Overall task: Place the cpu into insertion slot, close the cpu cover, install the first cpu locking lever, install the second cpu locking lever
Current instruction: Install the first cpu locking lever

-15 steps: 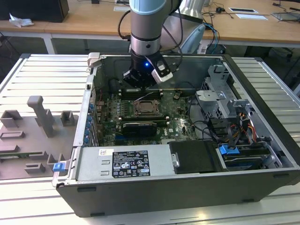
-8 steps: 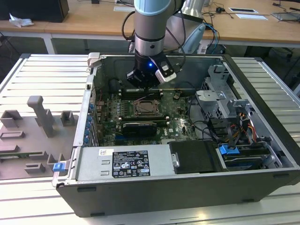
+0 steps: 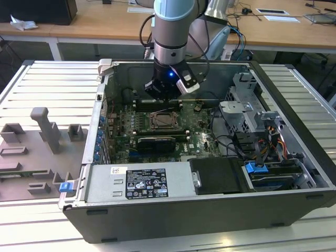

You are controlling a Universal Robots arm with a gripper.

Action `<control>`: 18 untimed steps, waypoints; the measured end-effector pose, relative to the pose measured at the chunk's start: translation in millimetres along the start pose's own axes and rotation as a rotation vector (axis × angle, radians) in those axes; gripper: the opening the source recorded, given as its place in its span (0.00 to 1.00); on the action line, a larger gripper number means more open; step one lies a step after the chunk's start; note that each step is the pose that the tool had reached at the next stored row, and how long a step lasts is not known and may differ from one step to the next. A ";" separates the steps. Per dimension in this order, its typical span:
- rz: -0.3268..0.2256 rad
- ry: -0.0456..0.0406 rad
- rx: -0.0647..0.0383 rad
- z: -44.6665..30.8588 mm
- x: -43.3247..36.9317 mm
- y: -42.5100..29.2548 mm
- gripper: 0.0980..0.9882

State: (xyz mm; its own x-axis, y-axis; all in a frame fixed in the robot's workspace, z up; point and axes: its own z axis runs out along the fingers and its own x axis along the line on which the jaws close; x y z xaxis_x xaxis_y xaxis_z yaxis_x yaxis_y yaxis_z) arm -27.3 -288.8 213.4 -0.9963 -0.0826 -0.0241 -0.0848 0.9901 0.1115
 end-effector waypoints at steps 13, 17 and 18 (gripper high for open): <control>0.000 0.0001 0.000 9.2 -6.2 -0.7 0.01; 0.000 0.0003 0.003 9.6 -6.4 -0.8 0.01; 0.000 0.0003 0.004 9.8 -6.4 -0.8 0.01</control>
State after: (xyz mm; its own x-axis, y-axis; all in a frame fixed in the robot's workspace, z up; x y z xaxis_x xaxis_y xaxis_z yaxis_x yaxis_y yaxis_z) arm -20.7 -287.9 203.7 -0.9963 -0.0827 -0.0238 -0.0848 0.9906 0.1073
